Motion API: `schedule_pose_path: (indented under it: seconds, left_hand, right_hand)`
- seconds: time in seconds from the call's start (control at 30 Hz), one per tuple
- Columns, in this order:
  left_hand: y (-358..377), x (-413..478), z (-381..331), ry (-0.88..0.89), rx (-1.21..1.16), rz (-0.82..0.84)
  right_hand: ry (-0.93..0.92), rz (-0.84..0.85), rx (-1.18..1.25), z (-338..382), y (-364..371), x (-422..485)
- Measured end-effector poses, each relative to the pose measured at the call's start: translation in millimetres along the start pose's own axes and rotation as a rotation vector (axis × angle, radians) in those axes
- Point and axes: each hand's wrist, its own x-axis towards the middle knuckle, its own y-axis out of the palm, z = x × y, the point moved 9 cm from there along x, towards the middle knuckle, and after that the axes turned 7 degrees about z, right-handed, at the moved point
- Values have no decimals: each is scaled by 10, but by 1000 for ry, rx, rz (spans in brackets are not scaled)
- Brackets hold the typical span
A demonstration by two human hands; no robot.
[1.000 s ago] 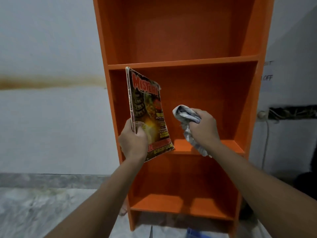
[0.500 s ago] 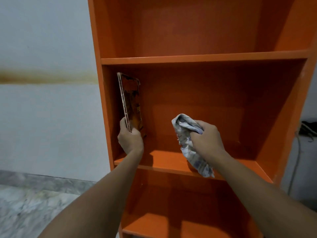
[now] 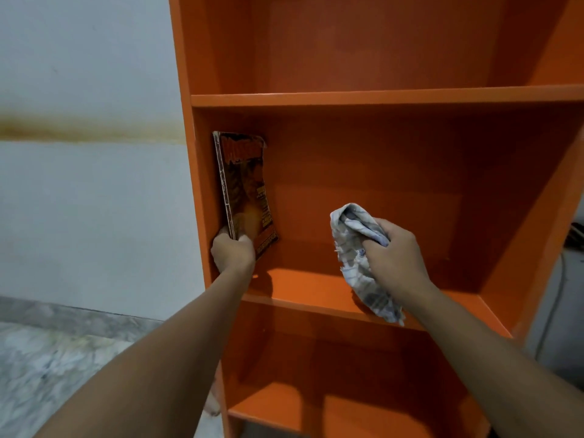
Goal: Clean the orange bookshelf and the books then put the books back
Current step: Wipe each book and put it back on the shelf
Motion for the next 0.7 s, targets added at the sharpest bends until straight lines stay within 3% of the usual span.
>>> schedule_pose_path:
  seconds: [0.17, 0.37, 0.5, 0.6, 0.7]
  left_hand:
    - [-163, -293, 107, -27, 87, 87]
    - [-454, -1043, 93, 262, 261, 147]
    - [-406, -1747, 297, 380, 225, 357]
    - [-125, -2271, 884, 257, 282, 639]
    - [124, -2889, 1966, -72, 435, 929]
  right_hand:
    - [117, -21, 99, -169, 103, -260]
    - [293, -36, 157, -463, 151, -1017]
    - [455, -50, 219, -953, 158, -1685]
    - [564, 12, 108, -1502, 276, -2276]
    - [674, 33, 51, -2100, 453, -2941]
